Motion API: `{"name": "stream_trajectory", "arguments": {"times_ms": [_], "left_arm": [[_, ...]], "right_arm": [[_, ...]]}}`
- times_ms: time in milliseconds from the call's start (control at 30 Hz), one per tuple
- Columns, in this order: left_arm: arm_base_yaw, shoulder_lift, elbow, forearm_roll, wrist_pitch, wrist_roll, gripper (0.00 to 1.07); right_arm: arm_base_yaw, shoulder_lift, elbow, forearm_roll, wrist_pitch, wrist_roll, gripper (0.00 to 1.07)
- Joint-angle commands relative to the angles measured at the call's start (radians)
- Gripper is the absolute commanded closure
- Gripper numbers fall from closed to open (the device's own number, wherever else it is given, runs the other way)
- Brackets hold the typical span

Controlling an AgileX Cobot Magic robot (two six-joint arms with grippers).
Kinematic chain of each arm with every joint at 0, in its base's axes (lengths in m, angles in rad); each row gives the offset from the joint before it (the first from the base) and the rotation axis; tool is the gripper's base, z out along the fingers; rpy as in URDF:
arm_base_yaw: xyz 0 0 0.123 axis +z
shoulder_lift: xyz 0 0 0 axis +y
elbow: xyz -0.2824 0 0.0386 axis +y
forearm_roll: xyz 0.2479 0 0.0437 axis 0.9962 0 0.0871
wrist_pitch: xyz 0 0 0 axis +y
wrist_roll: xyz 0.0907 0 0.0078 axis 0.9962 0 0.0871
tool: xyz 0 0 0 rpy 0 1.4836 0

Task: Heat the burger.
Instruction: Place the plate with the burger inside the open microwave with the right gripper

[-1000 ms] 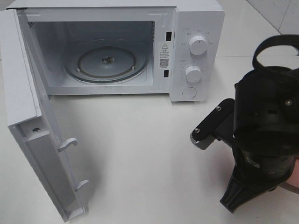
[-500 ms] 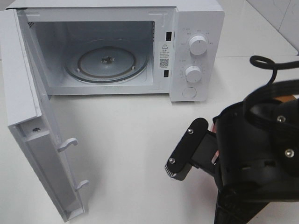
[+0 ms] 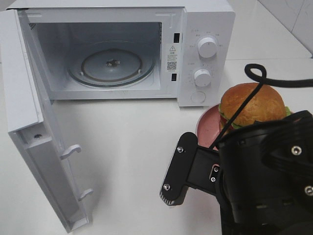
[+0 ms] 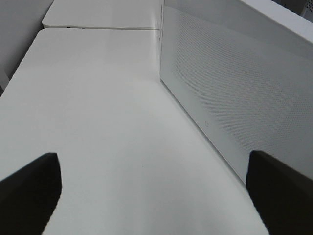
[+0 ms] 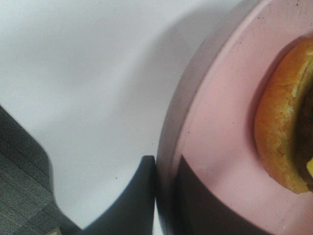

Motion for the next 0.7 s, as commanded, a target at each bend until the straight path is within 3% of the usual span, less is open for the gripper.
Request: {"name": "stream_trajectory", "arguments": {"times_ms": [33,500,700], "left_arm": [[-0.002,-0.019,0.004,-0.002,-0.01,-0.007,0.09],[-0.002,-0.019,0.004,-0.002,-0.01,-0.007,0.09],[-0.002,-0.019,0.004,-0.002,-0.01,-0.007,0.09]], "right_arm": [[0.004,-0.014,0.0,-0.075,-0.003,-0.044,1.07],[0.004,-0.014,0.0,-0.128,-0.092,-0.17,1.07],[0.003,-0.014,0.0,-0.128,-0.15,-0.344,1.07]]}}
